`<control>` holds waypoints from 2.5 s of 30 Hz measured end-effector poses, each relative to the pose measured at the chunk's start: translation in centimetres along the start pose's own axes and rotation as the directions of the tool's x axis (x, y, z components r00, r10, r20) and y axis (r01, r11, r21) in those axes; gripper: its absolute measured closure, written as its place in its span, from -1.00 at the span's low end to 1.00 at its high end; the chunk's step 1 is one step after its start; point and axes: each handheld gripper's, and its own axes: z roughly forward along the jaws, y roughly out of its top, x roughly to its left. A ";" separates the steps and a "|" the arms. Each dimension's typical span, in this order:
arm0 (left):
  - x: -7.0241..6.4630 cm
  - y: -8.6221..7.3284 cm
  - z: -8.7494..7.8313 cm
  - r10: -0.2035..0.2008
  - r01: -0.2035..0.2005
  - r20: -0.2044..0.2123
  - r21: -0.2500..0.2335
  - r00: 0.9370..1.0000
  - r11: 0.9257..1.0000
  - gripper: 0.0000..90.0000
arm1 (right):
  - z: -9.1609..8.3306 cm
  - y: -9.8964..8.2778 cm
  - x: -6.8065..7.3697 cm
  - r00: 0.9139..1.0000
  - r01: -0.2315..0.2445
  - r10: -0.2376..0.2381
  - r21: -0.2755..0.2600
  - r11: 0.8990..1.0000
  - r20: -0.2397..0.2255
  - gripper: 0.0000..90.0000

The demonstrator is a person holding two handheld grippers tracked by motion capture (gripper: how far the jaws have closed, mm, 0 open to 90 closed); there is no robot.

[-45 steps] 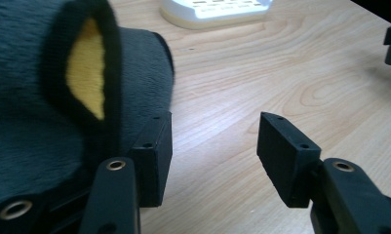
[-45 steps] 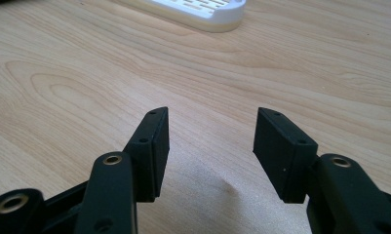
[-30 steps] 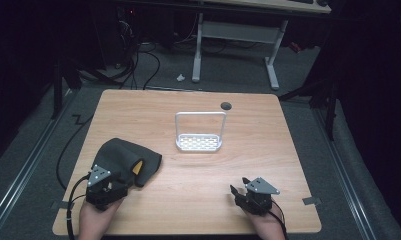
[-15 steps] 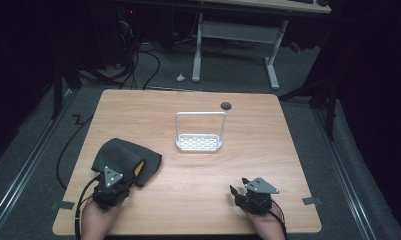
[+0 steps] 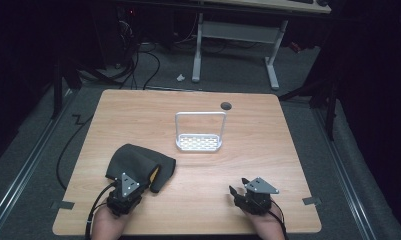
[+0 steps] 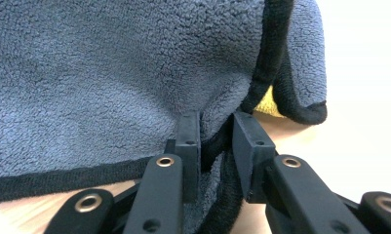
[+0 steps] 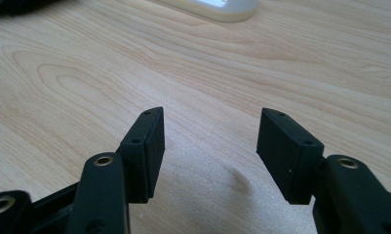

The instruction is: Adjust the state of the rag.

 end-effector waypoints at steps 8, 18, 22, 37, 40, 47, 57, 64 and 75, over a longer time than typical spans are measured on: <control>-2.7 0.7 0.3 0.030 -0.028 0.110 -0.016 0.993 0.999 0.64 | 0.0 0.1 0.3 1.000 -0.003 0.003 -0.004 1.000 -0.009 -0.05; -5.7 1.7 1.0 0.031 -0.025 0.252 -0.027 0.967 0.999 0.65 | 0.0 0.4 1.6 0.999 0.020 -0.020 -0.018 1.000 -0.036 -0.07; -6.3 2.3 1.7 -0.014 0.022 0.323 -0.022 0.946 1.000 0.67 | 0.1 0.7 2.5 0.998 0.032 -0.033 -0.025 0.999 -0.051 -0.07; -7.5 2.3 1.6 -0.012 0.023 0.380 -0.025 0.925 0.999 0.66 | 0.0 1.9 7.9 0.979 0.100 -0.106 -0.043 0.994 -0.174 -0.07; -7.5 2.2 1.6 -0.015 0.027 0.383 -0.025 0.924 0.999 0.66 | 0.4 1.8 8.7 0.976 0.130 -0.133 -0.028 0.991 -0.173 -0.07; -7.6 2.2 1.6 -0.016 0.030 0.382 -0.029 0.924 0.999 0.65 | 0.3 1.8 9.6 0.970 0.146 -0.150 -0.034 0.989 -0.190 -0.01; -7.5 2.3 1.8 -0.039 0.054 0.380 -0.027 0.924 0.998 0.65 | 0.9 1.1 11.9 0.951 0.227 -0.218 0.017 0.974 -0.221 0.14; -7.0 2.4 1.4 -0.045 0.062 0.384 -0.031 0.922 0.998 0.69 | 0.2 1.4 10.9 0.963 0.229 -0.227 -0.001 0.973 -0.146 0.85; -4.8 2.3 -0.6 -0.085 0.122 0.368 -0.077 0.926 0.990 0.72 | -1.9 2.0 6.2 0.995 0.092 -0.095 -0.081 0.993 -0.038 0.89</control>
